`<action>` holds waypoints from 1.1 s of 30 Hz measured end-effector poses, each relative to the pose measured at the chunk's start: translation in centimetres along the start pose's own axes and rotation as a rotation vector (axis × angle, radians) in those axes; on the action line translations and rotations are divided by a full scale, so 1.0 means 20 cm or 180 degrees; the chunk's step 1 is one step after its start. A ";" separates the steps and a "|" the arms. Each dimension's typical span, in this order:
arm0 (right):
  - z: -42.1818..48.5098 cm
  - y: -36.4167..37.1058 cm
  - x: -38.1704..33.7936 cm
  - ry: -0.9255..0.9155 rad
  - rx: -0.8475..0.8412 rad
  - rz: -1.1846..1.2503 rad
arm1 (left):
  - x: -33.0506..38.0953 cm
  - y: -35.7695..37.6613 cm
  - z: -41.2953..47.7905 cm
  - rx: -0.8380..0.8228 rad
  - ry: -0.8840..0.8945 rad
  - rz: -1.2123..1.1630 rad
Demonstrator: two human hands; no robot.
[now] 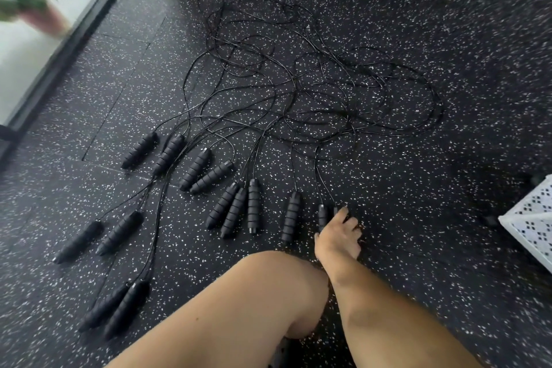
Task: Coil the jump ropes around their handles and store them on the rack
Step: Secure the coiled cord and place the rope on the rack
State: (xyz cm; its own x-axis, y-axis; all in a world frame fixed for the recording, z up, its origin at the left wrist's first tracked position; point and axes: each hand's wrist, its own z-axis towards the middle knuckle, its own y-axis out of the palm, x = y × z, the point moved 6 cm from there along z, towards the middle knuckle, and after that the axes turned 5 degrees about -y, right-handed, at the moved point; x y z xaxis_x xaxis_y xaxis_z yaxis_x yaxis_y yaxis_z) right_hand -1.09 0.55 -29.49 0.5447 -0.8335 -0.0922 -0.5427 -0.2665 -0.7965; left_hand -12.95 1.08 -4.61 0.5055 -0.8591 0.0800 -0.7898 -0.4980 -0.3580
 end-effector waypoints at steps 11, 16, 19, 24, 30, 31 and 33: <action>-0.27 -0.15 0.51 0.1261 -0.0459 0.1052 | 0.01 -0.16 -0.06 -0.0064 -0.0177 -0.0140; -0.52 -0.20 0.72 0.1583 -0.0863 0.1862 | 0.05 -0.25 -0.17 0.0268 -0.0277 -0.0224; -0.69 -0.33 0.75 0.1415 -0.0880 0.2300 | 0.12 -0.29 -0.24 0.0691 -0.0267 -0.0507; -1.02 -0.84 0.65 0.0750 -0.0721 0.3071 | 0.29 -0.36 -0.45 0.1398 -0.0227 -0.1466; -1.28 -1.30 0.56 -0.0594 -0.0048 0.4099 | 0.49 -0.44 -0.66 0.1831 0.0056 -0.3188; -1.33 -1.36 0.55 -0.0815 0.0008 0.4191 | 0.52 -0.45 -0.69 0.1848 0.0183 -0.3477; -1.42 -1.46 0.54 -0.1254 0.0110 0.4235 | 0.59 -0.45 -0.72 0.1909 0.0450 -0.4005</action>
State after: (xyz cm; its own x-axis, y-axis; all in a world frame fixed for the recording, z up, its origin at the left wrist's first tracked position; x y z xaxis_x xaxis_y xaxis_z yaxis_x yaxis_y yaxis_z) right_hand 2.59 -14.43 9.70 -0.2182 -0.2571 -0.9415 -0.7777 0.6285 0.0086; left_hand -4.94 -6.22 12.92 0.6878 0.0977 0.7193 0.4458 -0.8389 -0.3123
